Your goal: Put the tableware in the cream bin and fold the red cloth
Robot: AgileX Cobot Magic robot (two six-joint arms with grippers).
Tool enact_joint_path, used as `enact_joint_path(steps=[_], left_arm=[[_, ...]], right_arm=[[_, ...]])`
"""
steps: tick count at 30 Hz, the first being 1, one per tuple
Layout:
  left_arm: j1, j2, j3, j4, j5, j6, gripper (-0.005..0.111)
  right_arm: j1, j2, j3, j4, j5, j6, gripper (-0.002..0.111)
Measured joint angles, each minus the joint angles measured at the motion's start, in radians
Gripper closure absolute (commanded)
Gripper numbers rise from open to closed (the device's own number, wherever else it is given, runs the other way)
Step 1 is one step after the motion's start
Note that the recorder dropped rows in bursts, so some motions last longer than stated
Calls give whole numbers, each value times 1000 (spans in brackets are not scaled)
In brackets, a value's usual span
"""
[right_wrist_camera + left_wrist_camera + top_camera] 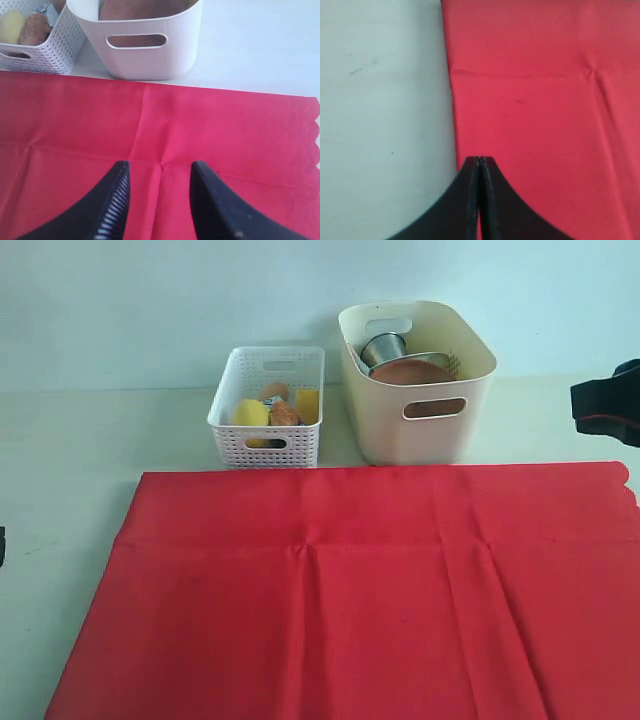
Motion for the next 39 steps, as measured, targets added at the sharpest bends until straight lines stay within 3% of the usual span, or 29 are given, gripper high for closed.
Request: enact_joint_path(steps=[7, 23, 39], left_arm=[[0, 11, -11, -84, 16, 104, 107], [0, 11, -13, -29, 50, 117, 107], [0, 23, -15, -43, 2, 115, 107]], right_arm=[[0, 0, 0, 0, -8, -4, 70], [0, 0, 0, 0, 57, -4, 70], [0, -13, 0, 1, 29, -7, 71]])
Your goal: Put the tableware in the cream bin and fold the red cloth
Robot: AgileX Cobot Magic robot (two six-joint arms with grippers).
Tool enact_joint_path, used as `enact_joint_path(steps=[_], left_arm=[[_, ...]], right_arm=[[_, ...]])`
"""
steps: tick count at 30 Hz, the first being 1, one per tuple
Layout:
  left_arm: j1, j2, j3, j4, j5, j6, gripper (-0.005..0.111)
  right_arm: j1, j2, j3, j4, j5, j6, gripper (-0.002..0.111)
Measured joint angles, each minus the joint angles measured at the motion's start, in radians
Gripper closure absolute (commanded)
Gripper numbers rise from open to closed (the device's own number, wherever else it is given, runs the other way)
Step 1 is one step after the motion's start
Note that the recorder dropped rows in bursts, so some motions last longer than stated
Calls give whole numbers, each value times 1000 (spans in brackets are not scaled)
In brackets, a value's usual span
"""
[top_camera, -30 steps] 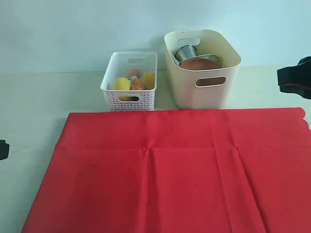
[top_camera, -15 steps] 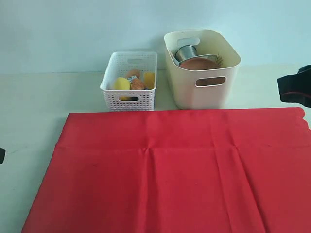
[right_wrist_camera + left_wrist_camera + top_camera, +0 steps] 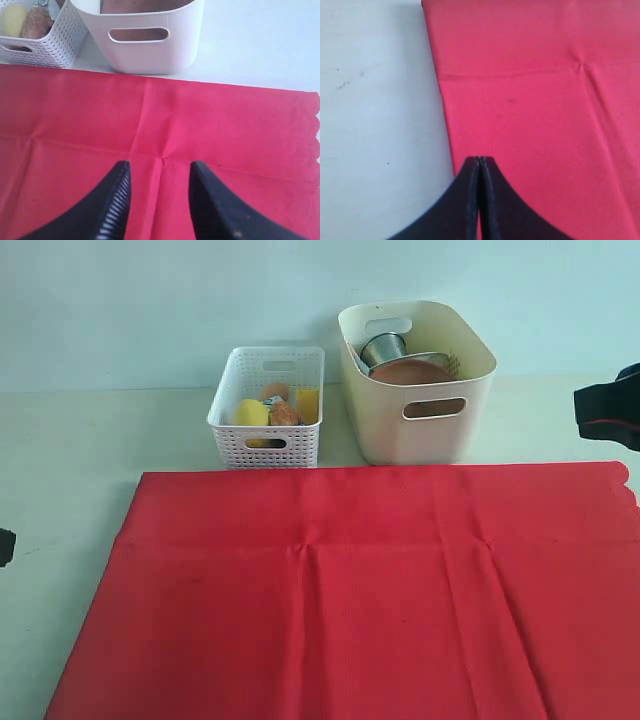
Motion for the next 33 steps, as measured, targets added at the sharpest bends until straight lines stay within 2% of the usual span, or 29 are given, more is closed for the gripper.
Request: enact_joint_path(steps=[7, 14, 16, 18, 21, 25, 27, 29, 33], left_arm=[[0, 70, 0, 0, 10, 0, 107], [0, 219, -4, -40, 18, 0, 107], [0, 270, -16, -45, 18, 0, 103], [0, 333, -38, -48, 18, -2, 94], [0, 427, -73, -53, 16, -4, 72], [0, 537, -126, -53, 14, -4, 30], [4, 576, -152, -53, 14, -4, 15], [19, 602, -169, -53, 12, -4, 11], [71, 650, -189, -59, 8, 5, 13]], right_arm=[[0, 0, 0, 2, -2, 0, 71], [0, 0, 0, 2, 11, 0, 71], [0, 0, 0, 6, 11, 0, 71], [0, 0, 0, 10, 3, 0, 71], [0, 0, 0, 10, -4, 0, 71], [0, 0, 0, 13, -6, 0, 71], [0, 0, 0, 13, -8, 0, 71], [0, 0, 0, 13, -10, 0, 71], [0, 0, 0, 24, -6, 0, 71]])
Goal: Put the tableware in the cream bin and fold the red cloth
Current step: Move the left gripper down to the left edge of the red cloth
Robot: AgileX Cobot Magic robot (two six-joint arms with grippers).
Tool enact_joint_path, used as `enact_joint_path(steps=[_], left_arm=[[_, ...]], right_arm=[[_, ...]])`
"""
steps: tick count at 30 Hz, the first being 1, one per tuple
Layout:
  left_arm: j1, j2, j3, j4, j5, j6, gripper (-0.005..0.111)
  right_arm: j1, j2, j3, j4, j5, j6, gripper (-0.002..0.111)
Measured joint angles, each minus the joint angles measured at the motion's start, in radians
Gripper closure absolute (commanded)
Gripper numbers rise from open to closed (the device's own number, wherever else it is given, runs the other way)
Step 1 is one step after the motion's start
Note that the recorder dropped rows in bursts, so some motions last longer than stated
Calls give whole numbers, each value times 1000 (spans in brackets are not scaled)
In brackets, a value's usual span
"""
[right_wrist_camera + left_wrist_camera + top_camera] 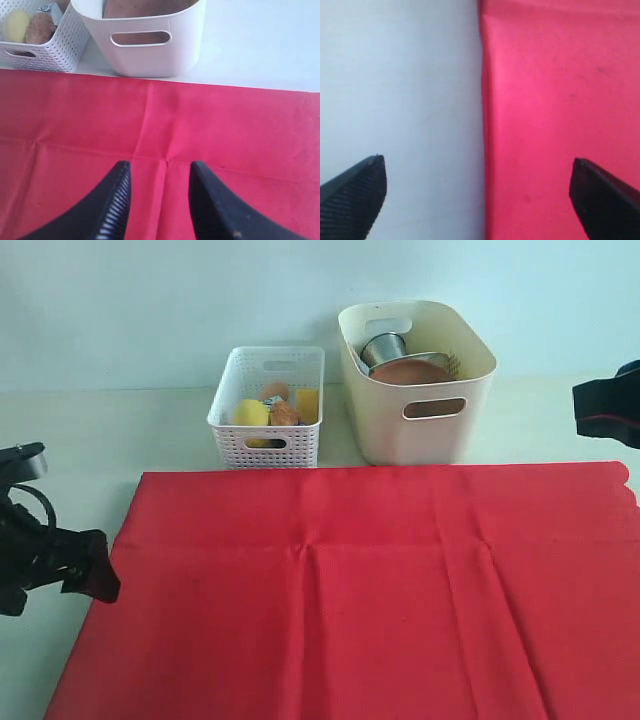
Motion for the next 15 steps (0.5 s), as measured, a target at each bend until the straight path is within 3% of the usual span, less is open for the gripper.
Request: enact_joint_path(steps=[6, 15], left_arm=[[64, 41, -13, -186, 10, 200, 13], [95, 132, -16, -405, 24, 419, 13]], right_arm=[[0, 0, 0, 16, 1, -2, 71], [0, 0, 0, 146, 28, -133, 71]])
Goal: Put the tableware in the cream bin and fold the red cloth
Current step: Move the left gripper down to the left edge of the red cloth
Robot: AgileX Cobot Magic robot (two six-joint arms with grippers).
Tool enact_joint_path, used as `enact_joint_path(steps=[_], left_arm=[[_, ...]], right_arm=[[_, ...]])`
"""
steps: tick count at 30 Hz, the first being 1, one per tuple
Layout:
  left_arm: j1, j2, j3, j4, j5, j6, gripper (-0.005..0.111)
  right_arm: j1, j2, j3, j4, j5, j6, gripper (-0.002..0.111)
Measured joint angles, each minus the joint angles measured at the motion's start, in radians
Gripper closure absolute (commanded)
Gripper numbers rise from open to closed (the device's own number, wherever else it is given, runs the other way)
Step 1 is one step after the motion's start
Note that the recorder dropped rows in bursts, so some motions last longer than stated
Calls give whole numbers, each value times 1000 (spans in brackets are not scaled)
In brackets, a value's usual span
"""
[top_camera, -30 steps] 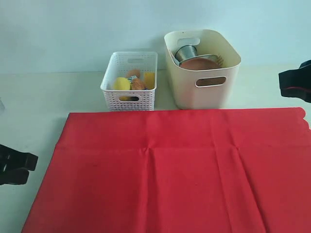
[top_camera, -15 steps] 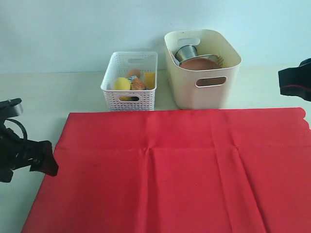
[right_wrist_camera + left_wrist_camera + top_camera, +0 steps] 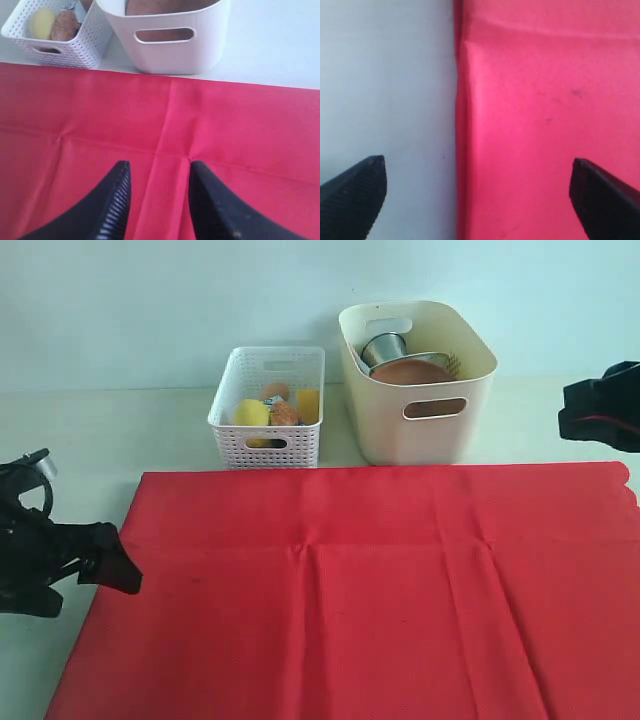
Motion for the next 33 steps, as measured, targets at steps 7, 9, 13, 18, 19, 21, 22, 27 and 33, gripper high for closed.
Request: enact_joint_path(steps=[7, 9, 13, 18, 19, 21, 22, 27, 33], left_arm=[[2, 65, -10, -184, 56, 182, 13], [2, 82, -12, -237, 76, 234, 13], [4, 108, -16, -314, 114, 303, 13], [4, 131, -18, -370, 152, 356, 13], [4, 133, -20, -377, 160, 367, 13], [4, 141, -20, -398, 185, 400, 13], [4, 145, -20, -408, 202, 418, 13], [4, 168, -18, -449, 274, 501, 13], [4, 173, -15, -470, 338, 572, 13]], right_arm=[[0, 0, 0, 82, 25, -109, 71], [0, 0, 0, 86, 27, -113, 71], [0, 0, 0, 91, 27, -115, 71], [0, 0, 0, 91, 27, -117, 71], [0, 0, 0, 91, 27, -117, 71], [0, 0, 0, 93, 27, -117, 71], [0, 0, 0, 93, 27, -117, 71], [0, 0, 0, 93, 27, -117, 71], [0, 0, 0, 93, 27, -117, 71]])
